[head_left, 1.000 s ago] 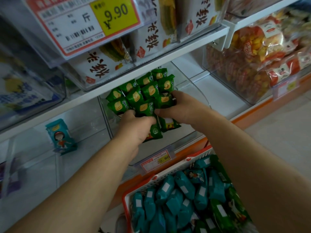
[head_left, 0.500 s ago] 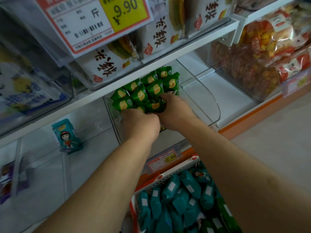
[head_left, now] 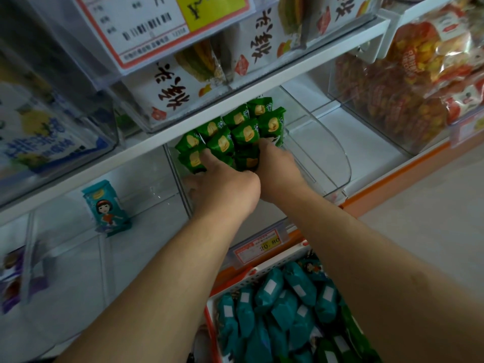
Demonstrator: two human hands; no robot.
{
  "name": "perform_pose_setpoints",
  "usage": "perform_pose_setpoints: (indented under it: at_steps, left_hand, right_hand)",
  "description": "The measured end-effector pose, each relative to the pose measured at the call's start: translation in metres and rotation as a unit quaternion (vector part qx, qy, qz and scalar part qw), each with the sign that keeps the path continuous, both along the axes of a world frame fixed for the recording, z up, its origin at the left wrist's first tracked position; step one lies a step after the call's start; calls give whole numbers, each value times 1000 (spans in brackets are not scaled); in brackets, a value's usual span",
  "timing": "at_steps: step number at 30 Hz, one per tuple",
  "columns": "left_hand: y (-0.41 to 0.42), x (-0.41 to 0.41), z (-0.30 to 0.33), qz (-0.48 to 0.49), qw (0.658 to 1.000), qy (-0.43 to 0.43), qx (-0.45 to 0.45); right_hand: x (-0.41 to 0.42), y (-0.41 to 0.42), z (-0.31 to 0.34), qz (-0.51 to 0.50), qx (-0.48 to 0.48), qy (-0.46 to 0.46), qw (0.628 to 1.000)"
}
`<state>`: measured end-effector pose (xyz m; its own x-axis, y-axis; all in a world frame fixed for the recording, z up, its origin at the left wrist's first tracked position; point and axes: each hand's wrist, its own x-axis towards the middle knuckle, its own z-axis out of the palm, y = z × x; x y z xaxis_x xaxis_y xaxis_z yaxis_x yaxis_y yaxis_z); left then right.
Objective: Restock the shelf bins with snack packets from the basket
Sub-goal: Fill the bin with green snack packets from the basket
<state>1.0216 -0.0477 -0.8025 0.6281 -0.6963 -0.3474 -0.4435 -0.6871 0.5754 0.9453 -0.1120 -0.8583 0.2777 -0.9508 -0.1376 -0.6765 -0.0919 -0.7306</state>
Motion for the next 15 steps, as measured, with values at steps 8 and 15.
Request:
perform_pose_setpoints:
  at_steps: [8, 15]
  left_hand:
    - [9, 4, -15, -43, 994, -81, -60]
    - [6, 1, -18, -59, 996, -36, -64]
  right_hand:
    - [0, -3, -1, 31, 30, -33, 999]
    - [-5, 1, 3, 45, 29, -55, 997]
